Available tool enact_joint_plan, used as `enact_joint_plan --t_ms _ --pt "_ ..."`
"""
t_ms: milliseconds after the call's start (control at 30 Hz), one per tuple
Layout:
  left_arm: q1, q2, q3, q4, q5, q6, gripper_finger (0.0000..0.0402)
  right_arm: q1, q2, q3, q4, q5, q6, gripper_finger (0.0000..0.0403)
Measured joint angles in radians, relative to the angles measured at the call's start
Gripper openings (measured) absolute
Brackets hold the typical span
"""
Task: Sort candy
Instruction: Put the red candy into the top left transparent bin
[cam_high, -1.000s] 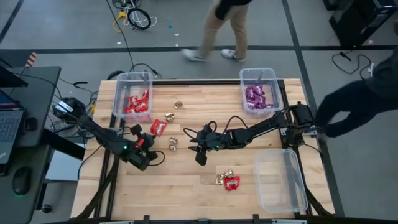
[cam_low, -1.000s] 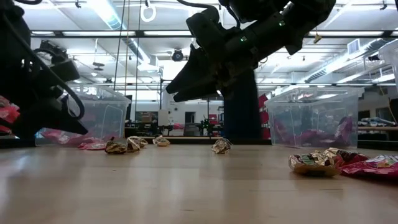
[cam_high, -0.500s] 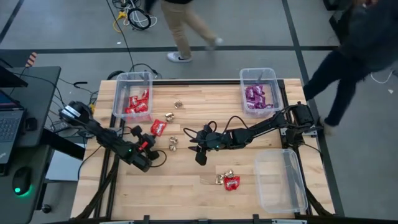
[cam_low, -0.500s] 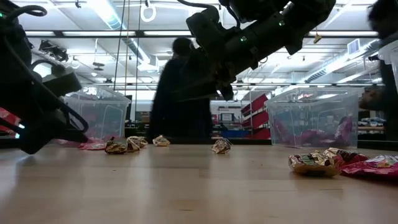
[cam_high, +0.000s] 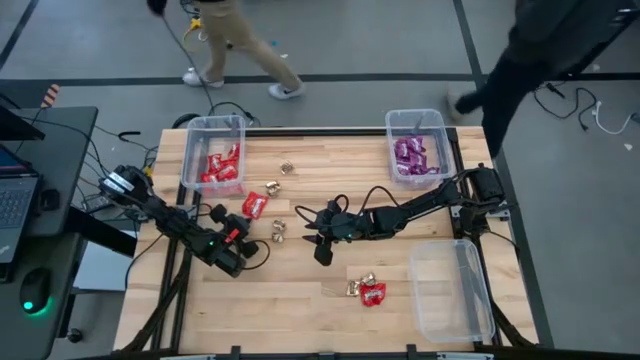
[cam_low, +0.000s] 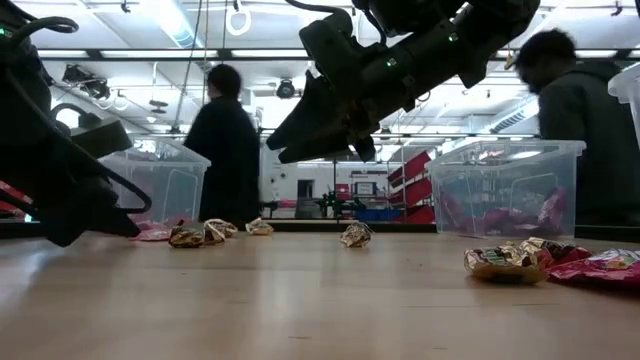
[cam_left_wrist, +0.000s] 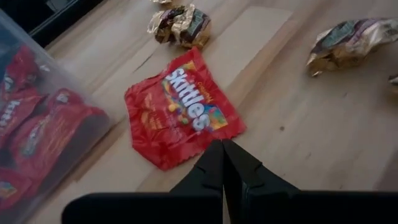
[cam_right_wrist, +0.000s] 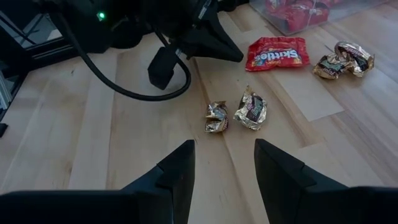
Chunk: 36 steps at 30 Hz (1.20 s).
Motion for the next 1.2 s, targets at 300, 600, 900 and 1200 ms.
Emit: enact_joint_plan --t_ms 300,600,900,1200 --pt "0.043 0.0 0.001 0.058 -0.056 0.021 0.0 0.0 0.0 0.0 0.0 0.0 -0.011 0.0151" --pt "0.127 0.0 0.001 0.052 -0.007 0.028 0.0 0.0 0.0 0.0 -0.001 0.0 -0.012 0.0151" --pt "0.162 -0.004 0.003 0.048 0.1 0.029 0.0 0.001 0.0 0.0 -0.001 0.0 -0.012 0.0151" --pt "0.085 -0.024 0.048 -0.003 0.253 0.075 0.0 0.003 0.0 0.0 -0.002 0.0 -0.011 0.0151"
